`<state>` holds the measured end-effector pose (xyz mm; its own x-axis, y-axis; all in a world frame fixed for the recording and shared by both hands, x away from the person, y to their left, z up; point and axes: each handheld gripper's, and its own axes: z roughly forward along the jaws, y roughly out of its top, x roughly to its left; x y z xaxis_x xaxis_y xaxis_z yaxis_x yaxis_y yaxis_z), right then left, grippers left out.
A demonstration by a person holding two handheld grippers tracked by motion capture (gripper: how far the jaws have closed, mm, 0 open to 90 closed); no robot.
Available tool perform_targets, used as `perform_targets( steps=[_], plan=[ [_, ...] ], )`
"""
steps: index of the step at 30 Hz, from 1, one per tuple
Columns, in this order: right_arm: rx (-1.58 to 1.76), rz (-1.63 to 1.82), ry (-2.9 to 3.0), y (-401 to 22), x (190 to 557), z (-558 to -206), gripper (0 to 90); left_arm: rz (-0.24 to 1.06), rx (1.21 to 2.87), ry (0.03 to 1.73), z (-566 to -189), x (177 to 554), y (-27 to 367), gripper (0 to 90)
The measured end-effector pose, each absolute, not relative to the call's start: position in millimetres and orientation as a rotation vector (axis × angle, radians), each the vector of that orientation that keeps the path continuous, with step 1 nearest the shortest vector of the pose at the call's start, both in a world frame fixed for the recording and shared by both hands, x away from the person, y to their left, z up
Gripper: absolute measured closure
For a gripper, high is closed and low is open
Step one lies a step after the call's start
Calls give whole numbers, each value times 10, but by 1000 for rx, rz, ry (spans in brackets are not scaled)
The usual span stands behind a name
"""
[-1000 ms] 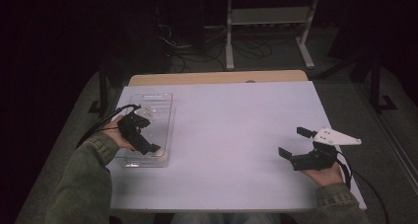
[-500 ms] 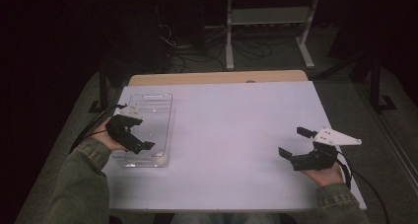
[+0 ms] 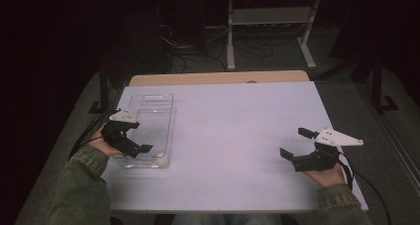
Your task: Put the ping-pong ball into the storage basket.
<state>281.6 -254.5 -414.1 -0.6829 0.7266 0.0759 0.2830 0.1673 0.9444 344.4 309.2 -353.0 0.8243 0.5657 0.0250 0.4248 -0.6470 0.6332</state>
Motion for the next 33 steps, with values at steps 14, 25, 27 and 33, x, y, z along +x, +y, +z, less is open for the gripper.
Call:
perform_targets(
  steps=[14,25,27,33],
  plan=[
    [956,1525,2058,-2543,2817,-4144,0,296,2270,745,-3592,3354,3206,0],
    [954,1522,2059,-2543,2818,-4145,0,320,2176,748,-3616,3246,3310,0],
    [954,1521,2060,-2542,2818,-4145,0,324,2152,750,-3621,3223,3322,0],
    [956,1520,2060,-2541,2817,-4146,0,340,2108,762,-3655,3179,3365,0]
  ],
)
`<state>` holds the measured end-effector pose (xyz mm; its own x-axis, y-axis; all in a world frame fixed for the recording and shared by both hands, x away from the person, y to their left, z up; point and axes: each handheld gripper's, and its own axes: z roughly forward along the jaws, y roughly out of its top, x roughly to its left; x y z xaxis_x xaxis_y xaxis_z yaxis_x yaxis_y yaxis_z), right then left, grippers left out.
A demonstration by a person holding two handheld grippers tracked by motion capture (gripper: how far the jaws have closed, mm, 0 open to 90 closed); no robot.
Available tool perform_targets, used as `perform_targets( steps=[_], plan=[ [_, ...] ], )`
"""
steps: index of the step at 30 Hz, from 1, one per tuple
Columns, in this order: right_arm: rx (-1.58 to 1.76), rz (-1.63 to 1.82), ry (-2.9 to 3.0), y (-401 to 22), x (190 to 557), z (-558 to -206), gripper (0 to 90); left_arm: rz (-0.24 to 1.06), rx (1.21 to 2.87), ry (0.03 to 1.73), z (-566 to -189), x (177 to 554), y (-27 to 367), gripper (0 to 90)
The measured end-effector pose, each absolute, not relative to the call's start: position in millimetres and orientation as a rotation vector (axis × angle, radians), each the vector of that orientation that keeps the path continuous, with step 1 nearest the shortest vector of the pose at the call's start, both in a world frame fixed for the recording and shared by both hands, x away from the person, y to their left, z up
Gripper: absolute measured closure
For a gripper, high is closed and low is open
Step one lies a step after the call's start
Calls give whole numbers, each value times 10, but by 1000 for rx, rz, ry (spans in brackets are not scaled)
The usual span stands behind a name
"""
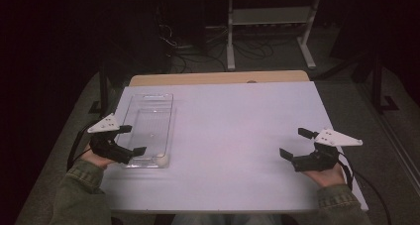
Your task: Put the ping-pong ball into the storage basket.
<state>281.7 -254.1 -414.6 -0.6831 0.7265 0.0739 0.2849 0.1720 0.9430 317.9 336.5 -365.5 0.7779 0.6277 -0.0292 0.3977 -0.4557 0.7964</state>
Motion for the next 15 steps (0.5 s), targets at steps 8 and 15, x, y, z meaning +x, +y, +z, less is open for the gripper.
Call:
perform_targets(
  steps=[8,15],
  plan=[
    [956,1521,2061,-2542,2819,-4147,0,359,2058,784,-3707,3123,3414,0],
    [952,1522,2060,-2544,2816,-4145,0,374,1990,811,-3790,3053,3434,0]
  ],
)
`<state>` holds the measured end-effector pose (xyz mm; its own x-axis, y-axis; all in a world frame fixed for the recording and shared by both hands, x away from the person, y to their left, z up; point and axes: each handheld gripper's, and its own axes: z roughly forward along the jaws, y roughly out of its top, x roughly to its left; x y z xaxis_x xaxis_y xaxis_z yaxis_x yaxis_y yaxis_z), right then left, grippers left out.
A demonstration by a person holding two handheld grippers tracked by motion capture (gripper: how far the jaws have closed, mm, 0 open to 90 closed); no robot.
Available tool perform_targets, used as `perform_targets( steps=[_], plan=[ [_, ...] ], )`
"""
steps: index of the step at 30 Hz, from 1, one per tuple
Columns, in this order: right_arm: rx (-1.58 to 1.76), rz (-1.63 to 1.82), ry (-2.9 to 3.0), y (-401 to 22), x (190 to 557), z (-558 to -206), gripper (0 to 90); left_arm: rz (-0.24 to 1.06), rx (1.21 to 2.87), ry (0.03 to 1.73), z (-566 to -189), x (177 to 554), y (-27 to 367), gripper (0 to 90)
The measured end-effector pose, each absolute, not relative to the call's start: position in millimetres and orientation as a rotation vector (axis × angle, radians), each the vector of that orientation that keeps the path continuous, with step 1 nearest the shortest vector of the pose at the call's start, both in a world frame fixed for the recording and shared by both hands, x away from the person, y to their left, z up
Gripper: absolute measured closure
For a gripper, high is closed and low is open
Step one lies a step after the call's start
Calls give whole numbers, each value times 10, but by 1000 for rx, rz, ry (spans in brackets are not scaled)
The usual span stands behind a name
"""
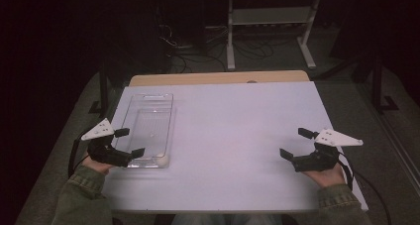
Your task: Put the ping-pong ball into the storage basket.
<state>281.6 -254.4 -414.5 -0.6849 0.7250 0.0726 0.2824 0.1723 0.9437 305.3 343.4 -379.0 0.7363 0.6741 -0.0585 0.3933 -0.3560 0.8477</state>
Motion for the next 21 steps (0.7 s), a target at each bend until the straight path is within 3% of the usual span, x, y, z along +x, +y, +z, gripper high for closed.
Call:
perform_targets(
  steps=[15,21],
  plan=[
    [948,1522,2062,-2539,2815,-4147,0,464,1851,883,-3966,2936,3511,0],
    [953,1527,2062,-2537,2805,-4148,0,521,1721,913,-3957,2867,3582,0]
  ],
)
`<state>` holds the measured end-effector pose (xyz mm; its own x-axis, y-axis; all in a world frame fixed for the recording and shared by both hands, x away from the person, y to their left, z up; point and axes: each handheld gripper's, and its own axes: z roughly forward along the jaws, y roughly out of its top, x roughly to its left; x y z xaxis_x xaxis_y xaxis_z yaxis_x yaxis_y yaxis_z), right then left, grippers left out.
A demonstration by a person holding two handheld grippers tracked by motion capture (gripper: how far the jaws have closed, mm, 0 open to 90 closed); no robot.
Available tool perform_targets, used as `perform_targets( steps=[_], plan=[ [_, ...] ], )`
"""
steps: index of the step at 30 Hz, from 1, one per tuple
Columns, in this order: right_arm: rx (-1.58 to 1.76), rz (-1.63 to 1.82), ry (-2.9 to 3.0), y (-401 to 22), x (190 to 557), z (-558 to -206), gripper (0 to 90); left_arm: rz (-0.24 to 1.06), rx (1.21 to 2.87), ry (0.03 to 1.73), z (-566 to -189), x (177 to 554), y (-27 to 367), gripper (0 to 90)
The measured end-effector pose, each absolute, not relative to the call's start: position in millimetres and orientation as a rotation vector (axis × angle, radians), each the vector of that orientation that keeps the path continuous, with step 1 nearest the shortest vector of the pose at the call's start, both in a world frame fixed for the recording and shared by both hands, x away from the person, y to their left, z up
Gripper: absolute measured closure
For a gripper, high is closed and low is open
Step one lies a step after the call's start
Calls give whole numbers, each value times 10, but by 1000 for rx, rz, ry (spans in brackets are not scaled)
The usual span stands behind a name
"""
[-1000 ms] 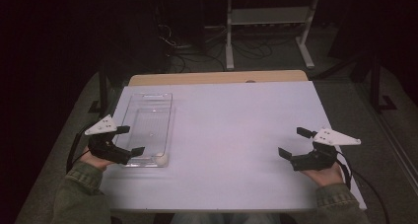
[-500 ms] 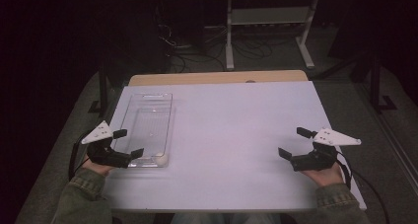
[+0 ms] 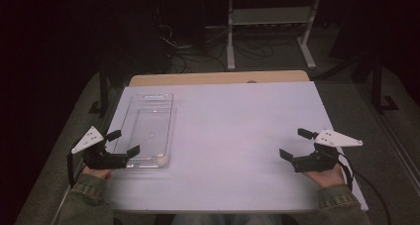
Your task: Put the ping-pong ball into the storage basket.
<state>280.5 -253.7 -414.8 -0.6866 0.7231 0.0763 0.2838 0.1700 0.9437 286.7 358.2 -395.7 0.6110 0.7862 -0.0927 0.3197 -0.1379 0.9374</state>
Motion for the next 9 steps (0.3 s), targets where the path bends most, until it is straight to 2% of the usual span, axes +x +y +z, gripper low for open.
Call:
perform_targets(
  steps=[9],
  plan=[
    [961,1533,2065,-2519,2804,-4163,0,518,1727,888,-4007,2854,3570,0]
  ],
)
